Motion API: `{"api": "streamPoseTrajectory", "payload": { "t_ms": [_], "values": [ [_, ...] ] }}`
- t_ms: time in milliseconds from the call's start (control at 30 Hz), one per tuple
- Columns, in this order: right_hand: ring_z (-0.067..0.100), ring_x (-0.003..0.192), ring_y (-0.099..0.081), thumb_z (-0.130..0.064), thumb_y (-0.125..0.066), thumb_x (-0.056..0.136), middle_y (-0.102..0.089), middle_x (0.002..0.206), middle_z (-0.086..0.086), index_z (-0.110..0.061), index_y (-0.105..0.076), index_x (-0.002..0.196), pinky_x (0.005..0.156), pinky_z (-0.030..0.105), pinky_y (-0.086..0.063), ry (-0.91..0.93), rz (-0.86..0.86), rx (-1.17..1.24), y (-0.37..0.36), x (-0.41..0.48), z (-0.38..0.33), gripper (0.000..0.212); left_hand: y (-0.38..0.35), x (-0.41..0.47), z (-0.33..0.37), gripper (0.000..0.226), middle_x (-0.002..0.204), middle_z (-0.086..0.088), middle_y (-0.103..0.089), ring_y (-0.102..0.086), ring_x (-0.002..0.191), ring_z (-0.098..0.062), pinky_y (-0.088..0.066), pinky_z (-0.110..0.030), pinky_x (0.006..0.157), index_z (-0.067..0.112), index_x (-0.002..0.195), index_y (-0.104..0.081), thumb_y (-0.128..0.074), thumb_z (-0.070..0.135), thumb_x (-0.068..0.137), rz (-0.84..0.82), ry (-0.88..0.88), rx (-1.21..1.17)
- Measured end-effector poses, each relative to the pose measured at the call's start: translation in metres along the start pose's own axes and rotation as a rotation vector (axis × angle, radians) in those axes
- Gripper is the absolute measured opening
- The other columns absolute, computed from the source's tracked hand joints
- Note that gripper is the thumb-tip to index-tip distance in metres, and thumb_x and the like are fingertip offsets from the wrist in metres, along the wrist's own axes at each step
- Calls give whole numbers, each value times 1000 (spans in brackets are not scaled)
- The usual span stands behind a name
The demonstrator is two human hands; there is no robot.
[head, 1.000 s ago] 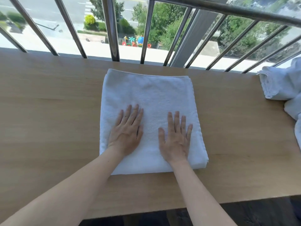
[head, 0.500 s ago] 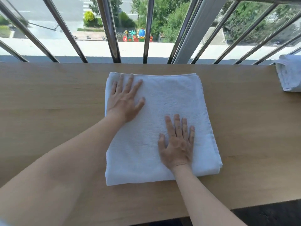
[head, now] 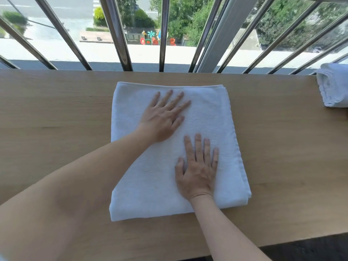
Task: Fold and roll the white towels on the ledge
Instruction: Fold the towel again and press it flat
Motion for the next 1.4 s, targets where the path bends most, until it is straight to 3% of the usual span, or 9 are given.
{"api": "streamPoseTrajectory", "payload": {
  "t_ms": [133,233,667,900,1033,1100,1267,1333,1400],
  "values": [
    [26,154,-2,-44,-35,96,-10,167,3,-29,-17,159,122,56,-9,6,3,2,0,1,0,67,3,25,0,59,169,3,-1,1,155,-25,5,-44,125,37,159,3,-4,54,104,17,53,10],
    [25,154,-4,-43,-34,96,-12,167,3,-28,-19,159,122,56,-8,-1,-4,7,1,0,0,66,1,14,8,60,169,2,1,6,155,-24,10,-42,124,31,160,2,-8,50,104,31,145,-38],
    [24,154,-2,-41,-32,98,-10,167,0,-32,-15,159,123,53,-3,-21,-63,12,7,-2,-1,64,-41,-169,59,68,169,5,5,13,154,-16,9,-41,124,26,161,-2,-18,55,102,36,300,-87],
    [21,153,11,-48,-18,100,8,167,-4,-37,3,158,121,54,8,-48,-179,-7,14,-5,-3,63,-46,-206,58,72,170,2,-1,5,156,-20,0,-43,125,24,162,-5,-25,56,101,61,317,-40],
    [18,151,21,-61,-10,99,22,164,-8,-42,16,154,121,51,13,73,-236,-43,20,-22,25,65,-48,-201,58,72,170,1,-2,5,156,-23,-4,-47,125,24,162,-5,-22,57,100,95,314,-27],
    [18,150,22,-66,-6,97,24,163,-9,-43,19,153,121,49,12,15,-250,-68,25,-34,46,65,-49,-205,57,70,169,-1,0,6,156,-25,-3,-48,125,26,162,-4,-19,56,101,87,305,-18],
    [21,151,21,-64,-6,97,22,164,-4,-40,20,154,121,53,8,-132,-226,-103,27,-44,55,67,-52,-197,90,63,161,-34,-4,-1,149,-55,3,-71,117,29,161,-6,-10,51,102,40,379,-26],
    [23,152,16,-61,-12,98,17,166,-2,-38,13,156,121,54,7,-117,-201,-81,27,-44,53,67,-56,-192,104,64,163,-31,5,6,149,-53,11,-74,112,31,160,3,-6,55,101,8,409,-13],
    [25,153,10,-58,-17,98,11,167,-1,-36,7,158,122,54,4,-108,-164,-65,25,-46,54,67,-60,-191,106,62,166,-22,7,7,151,-48,10,-73,113,35,160,2,-8,55,102,25,325,2]
  ]
}}
Point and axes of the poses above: each hand's wrist, its own x-axis towards the middle knuckle, its own y-axis out of the back of the hand, z = x × y, the point moved 1 cm from there along x, towards the middle knuckle
